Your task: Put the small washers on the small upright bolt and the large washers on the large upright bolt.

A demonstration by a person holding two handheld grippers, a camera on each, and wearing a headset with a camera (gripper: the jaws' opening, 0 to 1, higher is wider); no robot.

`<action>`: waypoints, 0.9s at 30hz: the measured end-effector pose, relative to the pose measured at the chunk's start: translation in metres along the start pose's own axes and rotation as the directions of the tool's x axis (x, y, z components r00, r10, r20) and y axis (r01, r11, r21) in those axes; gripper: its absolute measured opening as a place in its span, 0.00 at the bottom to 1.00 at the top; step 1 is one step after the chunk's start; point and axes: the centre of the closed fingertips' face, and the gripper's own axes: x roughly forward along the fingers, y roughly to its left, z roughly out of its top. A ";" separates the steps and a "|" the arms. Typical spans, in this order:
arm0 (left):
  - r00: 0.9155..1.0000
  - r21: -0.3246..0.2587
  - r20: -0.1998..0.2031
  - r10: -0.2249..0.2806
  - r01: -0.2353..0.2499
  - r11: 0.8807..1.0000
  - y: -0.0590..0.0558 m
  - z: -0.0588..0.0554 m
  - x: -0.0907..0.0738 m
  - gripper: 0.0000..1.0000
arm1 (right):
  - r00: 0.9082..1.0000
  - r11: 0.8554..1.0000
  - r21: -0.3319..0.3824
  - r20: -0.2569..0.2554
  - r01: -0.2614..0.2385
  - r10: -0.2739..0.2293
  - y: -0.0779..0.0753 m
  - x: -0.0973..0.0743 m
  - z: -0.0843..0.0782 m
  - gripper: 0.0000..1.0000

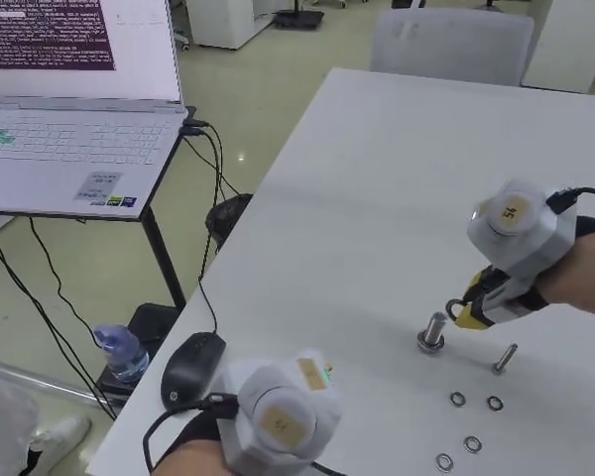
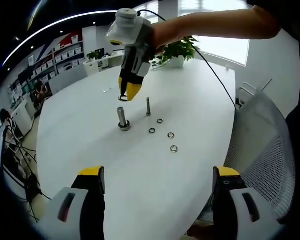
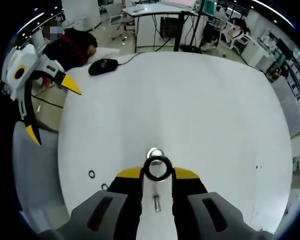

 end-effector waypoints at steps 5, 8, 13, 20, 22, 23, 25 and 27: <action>1.000 0.023 -0.009 0.002 -0.002 1.000 0.000 -0.002 0.000 0.89 | 1.000 1.000 -0.004 -0.011 -0.005 0.005 0.000 0.008 0.003 0.22; 1.000 0.015 0.002 0.002 -0.002 1.000 0.001 0.000 0.000 0.89 | 1.000 1.000 -0.017 -0.017 -0.009 0.008 0.001 0.011 0.004 0.22; 1.000 -0.005 0.010 -0.006 0.006 1.000 0.002 -0.001 0.000 0.89 | 1.000 1.000 -0.024 -0.024 -0.014 0.013 0.000 0.017 0.007 0.22; 1.000 -0.005 0.007 -0.012 0.012 1.000 0.001 -0.003 -0.001 0.88 | 0.999 1.000 -0.026 -0.046 -0.017 0.016 -0.001 0.025 0.006 0.22; 1.000 -0.003 -0.002 -0.013 0.013 1.000 0.001 -0.007 -0.002 0.87 | 0.998 0.999 -0.032 -0.055 -0.016 0.015 -0.002 0.027 0.005 0.22; 1.000 -0.002 -0.002 -0.012 0.012 1.000 0.002 -0.007 -0.002 0.87 | 0.998 0.999 -0.029 -0.058 -0.020 0.019 -0.001 0.028 0.004 0.22; 1.000 -0.004 -0.003 -0.014 0.014 1.000 0.002 -0.008 -0.003 0.87 | 0.998 0.999 -0.029 -0.058 -0.020 0.018 -0.001 0.028 0.005 0.22; 1.000 -0.001 -0.003 -0.012 0.012 1.000 0.002 -0.008 -0.004 0.87 | 0.998 0.999 -0.032 -0.061 -0.020 0.018 -0.001 0.030 0.005 0.22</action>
